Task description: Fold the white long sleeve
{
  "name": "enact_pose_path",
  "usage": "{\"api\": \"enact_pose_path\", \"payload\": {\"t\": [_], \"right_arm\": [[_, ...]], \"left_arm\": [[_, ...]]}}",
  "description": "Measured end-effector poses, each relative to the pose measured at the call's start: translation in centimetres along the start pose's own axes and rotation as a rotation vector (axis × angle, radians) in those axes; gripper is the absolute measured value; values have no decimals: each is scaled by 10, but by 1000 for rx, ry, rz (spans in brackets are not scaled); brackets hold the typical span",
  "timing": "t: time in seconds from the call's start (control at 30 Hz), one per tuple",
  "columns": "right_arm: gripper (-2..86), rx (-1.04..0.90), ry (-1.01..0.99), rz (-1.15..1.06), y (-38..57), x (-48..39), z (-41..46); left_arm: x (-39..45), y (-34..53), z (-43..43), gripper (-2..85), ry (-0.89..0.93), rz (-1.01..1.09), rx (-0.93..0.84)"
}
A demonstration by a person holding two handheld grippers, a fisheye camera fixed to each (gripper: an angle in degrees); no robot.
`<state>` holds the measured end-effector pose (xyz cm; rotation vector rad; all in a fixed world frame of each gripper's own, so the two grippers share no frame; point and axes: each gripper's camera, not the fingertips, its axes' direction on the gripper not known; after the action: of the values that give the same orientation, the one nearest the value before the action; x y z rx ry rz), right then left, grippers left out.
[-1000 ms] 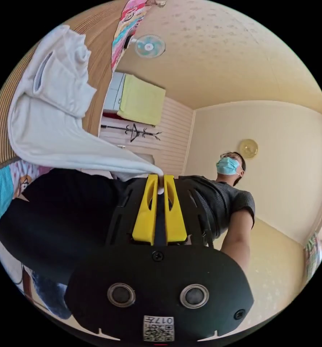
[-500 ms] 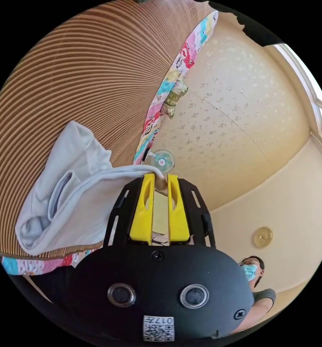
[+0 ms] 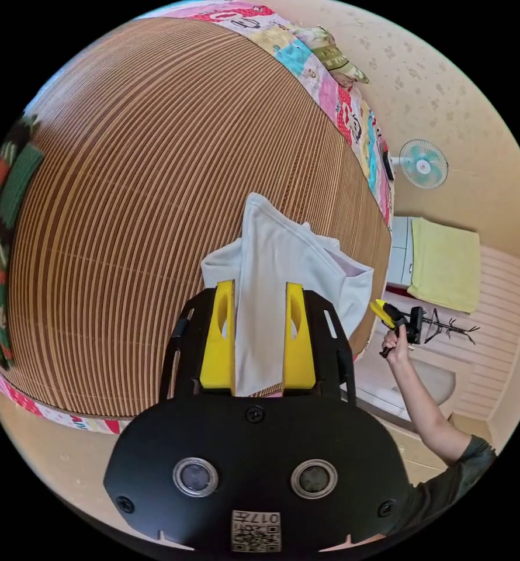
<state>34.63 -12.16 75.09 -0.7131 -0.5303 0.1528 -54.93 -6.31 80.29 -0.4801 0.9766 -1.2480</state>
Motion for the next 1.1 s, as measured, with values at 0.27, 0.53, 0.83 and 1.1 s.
{"api": "enact_pose_path", "payload": {"t": [0.27, 0.53, 0.83, 1.1], "right_arm": [[96, -166, 348, -310, -41, -80, 37], [35, -201, -143, -366, -55, -70, 6], [36, -7, -366, 235, -56, 44, 4], [62, 115, -17, 215, -41, -25, -12]], "left_arm": [[37, -30, 54, 108, -166, -19, -51], [4, -16, 64, 31, 225, 35, -54], [-116, 27, 78, 29, 569, -267, 107], [-110, 57, 83, 157, 236, -203, 102]]}}
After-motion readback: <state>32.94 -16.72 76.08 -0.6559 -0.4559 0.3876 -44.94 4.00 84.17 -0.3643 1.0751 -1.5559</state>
